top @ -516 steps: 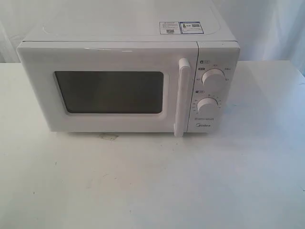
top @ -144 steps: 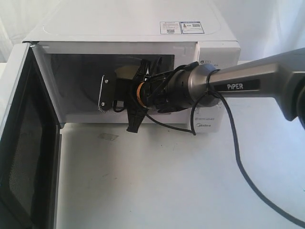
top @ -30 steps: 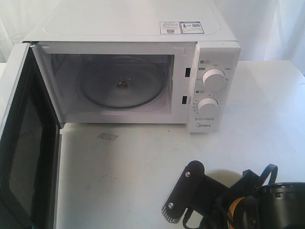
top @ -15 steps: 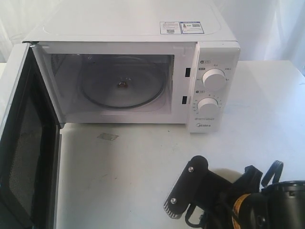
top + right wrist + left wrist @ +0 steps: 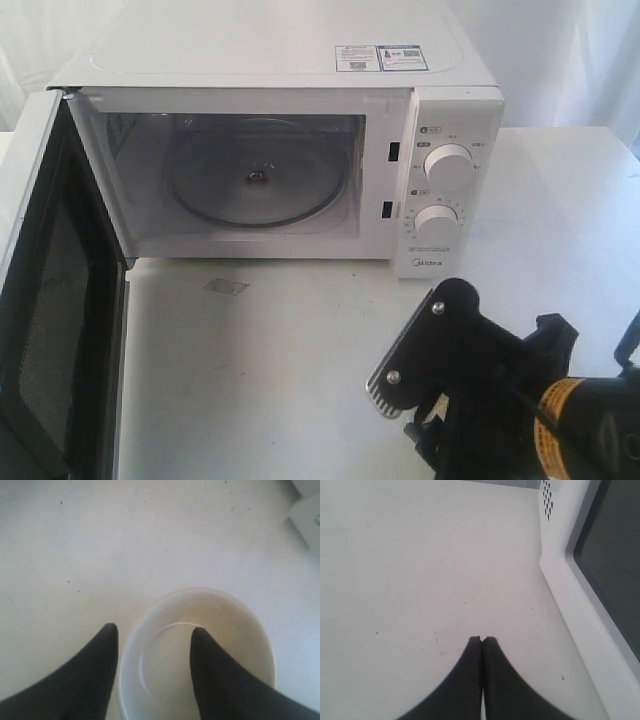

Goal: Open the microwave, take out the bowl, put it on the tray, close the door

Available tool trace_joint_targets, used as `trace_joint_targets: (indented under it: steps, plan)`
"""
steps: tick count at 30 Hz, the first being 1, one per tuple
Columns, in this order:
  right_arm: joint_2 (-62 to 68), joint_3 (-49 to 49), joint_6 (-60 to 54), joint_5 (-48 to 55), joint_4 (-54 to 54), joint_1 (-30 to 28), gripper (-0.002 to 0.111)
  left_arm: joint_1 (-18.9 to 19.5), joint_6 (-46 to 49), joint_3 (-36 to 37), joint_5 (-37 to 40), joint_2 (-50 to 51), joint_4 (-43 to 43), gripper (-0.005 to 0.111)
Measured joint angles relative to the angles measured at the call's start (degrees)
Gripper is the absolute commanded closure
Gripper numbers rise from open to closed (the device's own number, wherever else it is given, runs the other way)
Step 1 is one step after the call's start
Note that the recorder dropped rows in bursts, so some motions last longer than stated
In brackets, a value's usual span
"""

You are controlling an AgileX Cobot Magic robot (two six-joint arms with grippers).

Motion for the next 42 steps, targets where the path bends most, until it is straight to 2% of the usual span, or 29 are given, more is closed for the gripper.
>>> trace_joint_targets:
  steps: [6,10,21,30,42]
  plan:
    - [-8.2,-2.7,0.0,2.3,2.7,0.0,0.064,0.0,0.0,0.0,0.0,0.0,0.0,0.107]
    - [-16.2,-5.1,0.0,2.8,2.9,0.0,0.070,0.0,0.0,0.0,0.0,0.0,0.0,0.107]
    - [-39.1,-4.9,0.0,0.7,3.8,0.0,0.108,0.0,0.0,0.0,0.0,0.0,0.0,0.107]
    - [-43.8,-1.4,0.0,-4.5,5.5,0.0,0.108,0.0,0.0,0.0,0.0,0.0,0.0,0.107]
    - [-43.8,-1.3,0.0,-4.9,6.3,0.0,0.108,0.0,0.0,0.0,0.0,0.0,0.0,0.107]
